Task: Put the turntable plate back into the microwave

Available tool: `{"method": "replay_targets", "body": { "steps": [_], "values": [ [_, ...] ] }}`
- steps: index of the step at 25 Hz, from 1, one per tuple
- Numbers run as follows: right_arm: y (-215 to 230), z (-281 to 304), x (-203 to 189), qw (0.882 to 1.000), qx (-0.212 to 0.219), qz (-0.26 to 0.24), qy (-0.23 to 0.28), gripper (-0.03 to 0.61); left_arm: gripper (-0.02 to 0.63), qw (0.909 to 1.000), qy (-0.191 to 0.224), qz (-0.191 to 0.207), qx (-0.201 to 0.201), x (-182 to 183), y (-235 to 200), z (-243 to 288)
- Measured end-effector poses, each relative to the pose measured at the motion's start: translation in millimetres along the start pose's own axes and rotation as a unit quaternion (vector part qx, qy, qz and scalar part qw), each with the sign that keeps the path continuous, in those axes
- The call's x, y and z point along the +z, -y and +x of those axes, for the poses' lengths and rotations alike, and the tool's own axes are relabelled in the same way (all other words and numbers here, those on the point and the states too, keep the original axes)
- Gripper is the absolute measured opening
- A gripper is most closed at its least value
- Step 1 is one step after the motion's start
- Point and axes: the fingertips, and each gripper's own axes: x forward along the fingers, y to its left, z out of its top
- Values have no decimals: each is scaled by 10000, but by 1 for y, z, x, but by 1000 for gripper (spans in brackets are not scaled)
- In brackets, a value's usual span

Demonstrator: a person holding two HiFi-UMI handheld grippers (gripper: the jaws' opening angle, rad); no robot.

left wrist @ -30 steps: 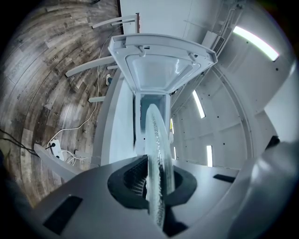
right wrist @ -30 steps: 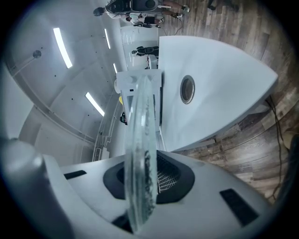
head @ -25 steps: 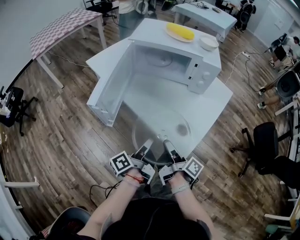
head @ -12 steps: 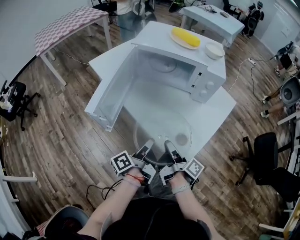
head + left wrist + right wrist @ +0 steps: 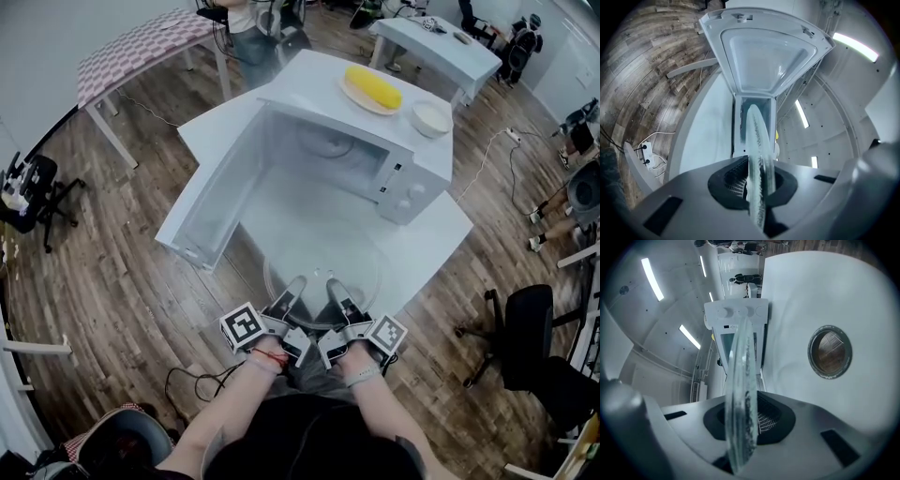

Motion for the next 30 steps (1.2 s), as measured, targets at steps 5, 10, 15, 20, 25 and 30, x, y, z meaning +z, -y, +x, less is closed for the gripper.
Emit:
{"method": "replay_targets", "body": {
  "steps": [5,10,15,20,25,30],
  "values": [
    [4,3,9,9999,-33,20,-100,54,31,9999,85,90,120,-1,-9,6],
    [11,3,12,9998,-48,54,-209,53,31,9997,198,99,143,-3,-14,6],
    [15,3,18,9996,-14,129,-232,54,31,9994,214,169,212,-5,-19,11],
    [12,7,22,9996,53,146,-236,52,31,9996,246,130,106,-4,-12,18],
    [14,17,31,9997,64,136,-173,54,31,9998,188,73,74,2,-16,31],
    [14,32,38,9998,162,119,-77,53,31,9999,103,76,59,12,-16,45]
  ]
}}
